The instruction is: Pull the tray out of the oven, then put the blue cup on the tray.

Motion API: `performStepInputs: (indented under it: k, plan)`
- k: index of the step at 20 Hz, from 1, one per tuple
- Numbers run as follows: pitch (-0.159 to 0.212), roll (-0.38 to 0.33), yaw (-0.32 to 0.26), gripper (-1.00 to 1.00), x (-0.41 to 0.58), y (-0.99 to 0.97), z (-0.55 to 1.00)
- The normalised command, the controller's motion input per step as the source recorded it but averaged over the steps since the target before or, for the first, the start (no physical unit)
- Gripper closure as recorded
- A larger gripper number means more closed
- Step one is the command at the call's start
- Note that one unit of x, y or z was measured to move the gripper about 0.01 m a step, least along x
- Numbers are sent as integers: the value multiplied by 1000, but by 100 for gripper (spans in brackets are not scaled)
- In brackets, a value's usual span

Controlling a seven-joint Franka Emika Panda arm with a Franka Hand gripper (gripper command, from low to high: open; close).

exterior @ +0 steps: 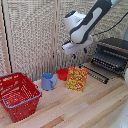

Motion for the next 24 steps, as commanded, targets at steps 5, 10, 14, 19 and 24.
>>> performStepInputs:
  k: [5, 10, 14, 19, 24]
  plan:
    - [-42, 296, -152, -100, 53, 402, 199]
    - [-58, 280, -153, -100, 82, 389, 210]
    - [-84, 217, -106, -100, 266, 265, 324]
    - [-62, 230, -72, -100, 289, 332, 281]
    - [-23, 186, -28, -100, 24, 679, 14]
